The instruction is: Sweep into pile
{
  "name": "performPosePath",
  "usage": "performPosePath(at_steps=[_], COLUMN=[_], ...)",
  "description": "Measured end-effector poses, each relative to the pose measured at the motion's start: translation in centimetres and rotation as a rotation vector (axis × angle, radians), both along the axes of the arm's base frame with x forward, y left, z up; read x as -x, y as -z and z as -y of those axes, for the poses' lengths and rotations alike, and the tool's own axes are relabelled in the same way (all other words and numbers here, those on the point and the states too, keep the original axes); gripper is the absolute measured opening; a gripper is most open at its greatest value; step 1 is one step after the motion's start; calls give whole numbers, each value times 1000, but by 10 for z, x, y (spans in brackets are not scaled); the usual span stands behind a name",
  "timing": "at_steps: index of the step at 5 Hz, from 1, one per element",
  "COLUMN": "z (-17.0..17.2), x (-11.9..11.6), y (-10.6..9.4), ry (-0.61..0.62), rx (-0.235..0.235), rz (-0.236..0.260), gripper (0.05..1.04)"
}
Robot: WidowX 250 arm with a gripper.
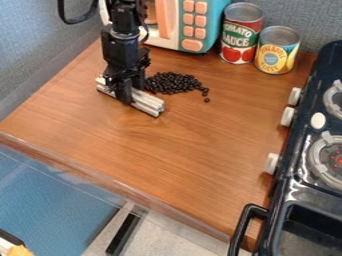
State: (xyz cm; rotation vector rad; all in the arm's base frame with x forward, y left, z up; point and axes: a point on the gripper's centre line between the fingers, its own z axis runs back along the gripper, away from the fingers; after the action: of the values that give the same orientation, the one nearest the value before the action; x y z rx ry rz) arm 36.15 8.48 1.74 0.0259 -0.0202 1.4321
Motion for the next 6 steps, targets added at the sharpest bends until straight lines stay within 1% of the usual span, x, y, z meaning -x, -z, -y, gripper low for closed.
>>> performPosePath(at_steps=[3, 4, 5, 6], z=[-3, -5, -9, -9], x=[-21, -28, -32, -34], y=[-1, -5, -11, -9], ry=[-14, -24, -33, -37], rx=[-4, -2, -2, 5], rz=[9, 13, 27, 24], gripper=[373, 373, 373, 373])
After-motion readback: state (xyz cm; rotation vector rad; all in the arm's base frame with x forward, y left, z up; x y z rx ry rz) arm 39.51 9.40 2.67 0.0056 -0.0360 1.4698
